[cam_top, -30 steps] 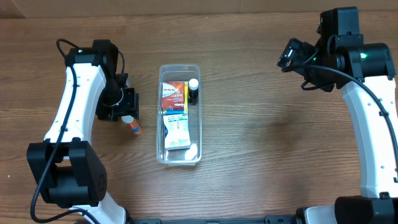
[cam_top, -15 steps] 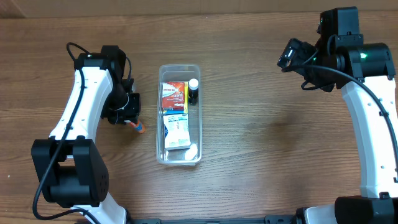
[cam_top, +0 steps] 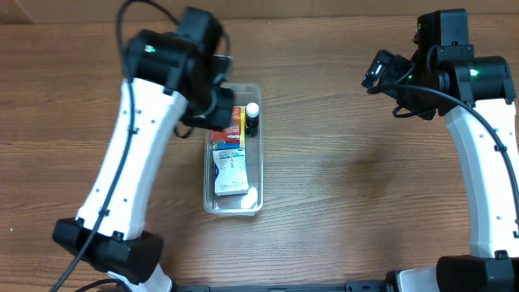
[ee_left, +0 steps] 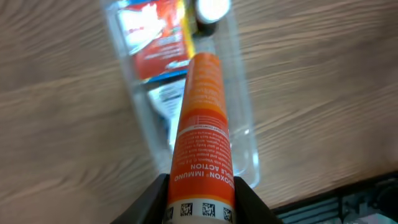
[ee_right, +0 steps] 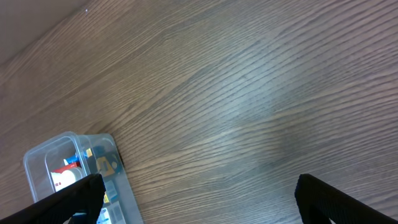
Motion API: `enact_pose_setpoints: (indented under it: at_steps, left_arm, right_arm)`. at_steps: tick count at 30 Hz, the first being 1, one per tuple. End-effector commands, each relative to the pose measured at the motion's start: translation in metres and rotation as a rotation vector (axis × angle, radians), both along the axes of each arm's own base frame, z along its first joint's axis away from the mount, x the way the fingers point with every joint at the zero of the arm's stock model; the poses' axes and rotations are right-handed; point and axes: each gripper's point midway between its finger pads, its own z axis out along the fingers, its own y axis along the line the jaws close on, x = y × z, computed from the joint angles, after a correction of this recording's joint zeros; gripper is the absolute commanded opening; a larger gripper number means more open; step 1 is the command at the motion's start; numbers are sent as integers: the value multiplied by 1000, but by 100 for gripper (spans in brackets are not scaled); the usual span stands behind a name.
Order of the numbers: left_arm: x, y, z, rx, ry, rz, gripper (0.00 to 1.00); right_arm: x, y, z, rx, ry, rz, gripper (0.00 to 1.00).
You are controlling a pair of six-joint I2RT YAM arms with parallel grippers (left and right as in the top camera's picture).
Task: Pack container
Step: 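Lower the orange tube into the container beside the bottle and release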
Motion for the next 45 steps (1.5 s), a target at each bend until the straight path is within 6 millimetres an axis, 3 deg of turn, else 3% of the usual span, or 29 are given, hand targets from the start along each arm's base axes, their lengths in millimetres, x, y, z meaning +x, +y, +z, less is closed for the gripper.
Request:
enact_pose_setpoints:
  at_steps: [1, 7, 12, 18, 22, 33, 37, 44, 45]
  left_arm:
    - [6, -18, -9, 30, -16, 37, 32]
    - [14, -21, -54, 105, 85, 59, 32]
    - [20, -35, -111, 139, 230, 42, 31]
    - [31, -46, -144, 138, 265, 25, 33]
    - [41, -51, -147, 119, 229, 26, 45]
    - [43, -59, -140, 65, 219, 24, 27]
    - [48, -56, -126, 72, 167, 27, 33]
    - [60, -48, -128, 129, 105, 17, 36]
    - [58, -49, -127, 122, 111, 16, 41]
  right_arm:
    - [1, 0, 3, 3, -13, 5, 100]
    - [1, 0, 3, 3, -13, 5, 100]
    - [1, 0, 3, 3, -13, 5, 100]
    - [1, 0, 3, 3, -13, 5, 100]
    - [1, 0, 3, 3, -13, 5, 100]
    - [1, 0, 3, 3, -13, 5, 100]
    - [1, 0, 3, 3, -13, 5, 100]
    - [1, 0, 3, 3, -13, 5, 100]
    - [1, 0, 3, 3, -13, 5, 100]
